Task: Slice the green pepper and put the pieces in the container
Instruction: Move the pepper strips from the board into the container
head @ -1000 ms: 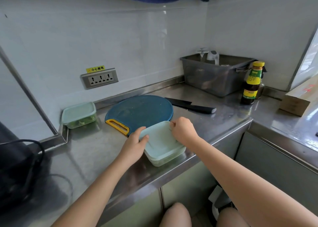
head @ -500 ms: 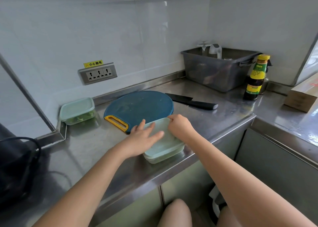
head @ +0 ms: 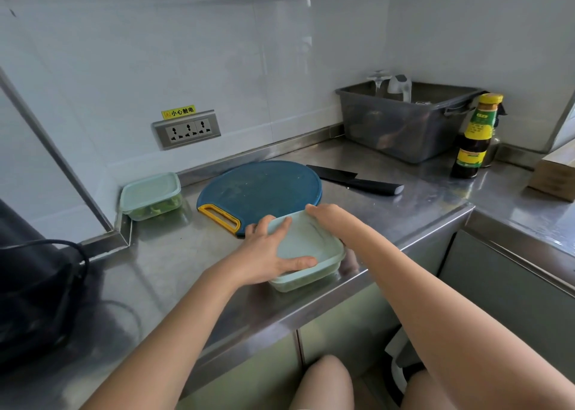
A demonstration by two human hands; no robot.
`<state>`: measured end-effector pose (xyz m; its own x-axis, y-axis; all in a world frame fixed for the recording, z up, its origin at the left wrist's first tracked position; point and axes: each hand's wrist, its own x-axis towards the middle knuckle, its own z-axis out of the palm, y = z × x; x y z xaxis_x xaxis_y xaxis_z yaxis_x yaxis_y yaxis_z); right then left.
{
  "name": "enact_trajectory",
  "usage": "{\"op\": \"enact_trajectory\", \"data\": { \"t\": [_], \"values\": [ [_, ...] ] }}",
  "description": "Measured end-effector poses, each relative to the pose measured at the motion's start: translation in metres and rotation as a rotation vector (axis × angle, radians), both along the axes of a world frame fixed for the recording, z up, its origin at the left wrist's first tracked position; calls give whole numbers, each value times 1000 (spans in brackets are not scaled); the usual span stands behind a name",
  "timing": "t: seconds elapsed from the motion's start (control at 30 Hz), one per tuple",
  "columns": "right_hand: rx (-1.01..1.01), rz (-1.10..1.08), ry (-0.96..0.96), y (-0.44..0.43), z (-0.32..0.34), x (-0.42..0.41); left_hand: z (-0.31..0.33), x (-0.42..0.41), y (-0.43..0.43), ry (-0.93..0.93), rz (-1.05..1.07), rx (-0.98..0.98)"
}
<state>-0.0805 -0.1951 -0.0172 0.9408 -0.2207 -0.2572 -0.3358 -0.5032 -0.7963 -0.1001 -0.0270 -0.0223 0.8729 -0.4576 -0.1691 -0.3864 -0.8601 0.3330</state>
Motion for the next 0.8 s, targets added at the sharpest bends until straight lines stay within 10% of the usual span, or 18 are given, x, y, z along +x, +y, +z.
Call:
{"op": "enact_trajectory", "data": {
  "t": [0.4,0.8],
  "values": [
    [96,-14,-204,-10,-28,16,-24,0,-2,-196,97,-476],
    [27,42,-221,42,-24,7,7,-31,29,-153,-46,131]
  ]
}}
